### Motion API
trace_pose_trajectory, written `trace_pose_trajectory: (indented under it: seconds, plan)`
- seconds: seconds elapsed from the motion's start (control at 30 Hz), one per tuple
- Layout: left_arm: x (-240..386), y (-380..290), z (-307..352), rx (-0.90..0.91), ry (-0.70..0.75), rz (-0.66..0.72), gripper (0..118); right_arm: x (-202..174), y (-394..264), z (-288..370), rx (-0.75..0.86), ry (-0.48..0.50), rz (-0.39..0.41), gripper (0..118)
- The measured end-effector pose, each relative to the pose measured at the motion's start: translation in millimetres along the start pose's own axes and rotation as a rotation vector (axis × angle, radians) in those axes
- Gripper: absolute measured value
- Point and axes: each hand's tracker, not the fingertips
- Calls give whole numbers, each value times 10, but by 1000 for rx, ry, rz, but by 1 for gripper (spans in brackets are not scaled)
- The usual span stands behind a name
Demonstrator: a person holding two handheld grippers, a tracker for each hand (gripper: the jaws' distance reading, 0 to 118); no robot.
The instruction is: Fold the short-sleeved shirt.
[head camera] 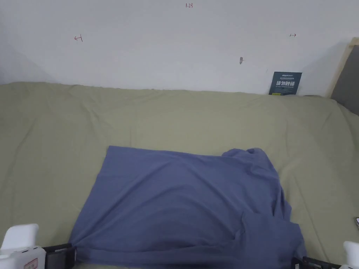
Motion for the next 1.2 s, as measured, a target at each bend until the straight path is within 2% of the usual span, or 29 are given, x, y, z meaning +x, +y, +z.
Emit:
trace_pose_trajectory:
  seconds: [0.13, 0.17, 0.2, 0.23, 0.27, 0.3, 0.33, 0.4, 0.47, 0.5, 0.53, 0.57, 0.6, 0.63, 0.67, 0.7, 0.73, 0.77, 0.8, 0.9, 0.93, 1.0, 1.07, 1.1, 1.13, 1.2]
  plan:
    - [-89, 8, 158, 12, -12, 17, 116, 4, 52, 0, 19, -9, 17, 117]
    - [-86, 5, 187, -1, -11, 19, 113, 10, 43, 8, 22, -13, 8, 115]
    - [-87, -22, 238, -5, -1, 15, 105, 27, 22, 23, 27, -10, -1, 108]
    - [-99, -54, 265, -9, -21, 0, 75, 38, 23, 27, 27, -9, -5, 75]
    - [-107, -93, 283, 16, -47, -2, 35, 39, 12, 40, 32, -13, -14, 35]
    - [-130, -116, 287, 14, -25, 20, 0, 30, -13, 42, 32, -32, -16, 0]
    - [-142, -156, 248, -8, -8, 22, 0, 30, -43, 38, 34, -69, -6, 0]
    - [-155, -192, 267, 13, 12, 18, 0, 56, -30, 28, 20, -30, -12, 0]
    - [-185, -199, 243, 1, -6, 28, 0, 47, -46, 30, 23, -39, -23, 0]
    - [-186, -194, 230, 0, -13, 22, 0, -41, -53, 106, 28, -53, 1, 0]
    - [-180, -190, 229, 1, -18, 17, 5, -80, -61, 126, 28, -59, 11, 0]
    - [-186, -174, 232, 21, -8, 9, 35, -105, -65, 137, 27, -62, 13, 0]
    - [-183, -178, 229, 29, -21, 20, 85, -127, -70, 155, 28, -60, 12, 0]
    - [-165, -145, 192, 21, -14, 27, 112, -60, -39, 150, 21, -42, -7, 0]
    - [-166, -119, 128, 2, -21, 32, 118, -51, -31, 154, 24, -42, -11, 0]
    - [-164, -162, 109, -34, -39, 70, 118, -55, -28, 157, 24, -39, -12, 0]
    - [-202, -164, 148, 96, -48, 61, 114, -58, -26, 158, 22, -38, -11, 0]
    - [-212, -178, 127, 98, -58, -47, 114, -34, -29, 140, 18, -33, -16, 0]
    - [-251, -266, 86, 0, -22, 5, 114, -21, -30, 133, 15, -35, -15, 0]
    - [-113, -101, -317, -32, -12, -4, 112, 18, -62, 107, 8, -42, -11, 0]
    - [-92, -93, -378, -40, -4, -4, 108, 47, -70, 96, 4, -42, -12, 0]
    - [-58, -100, -421, -52, -1, -23, 92, 82, -78, 95, 0, -41, -26, 0]
    - [-40, -94, -451, -43, 1, -32, 63, 87, -104, 86, -4, -41, -26, 0]
    - [-37, -92, -447, -53, -18, -24, 38, 96, -103, 83, -9, -40, -24, 0]
    - [-27, -102, -412, -48, -36, -29, 2, 103, -103, 85, -10, -41, -20, 0]
    - [88, -99, -363, -44, -26, -92, 1, 115, -113, 78, -13, -39, -14, 0]
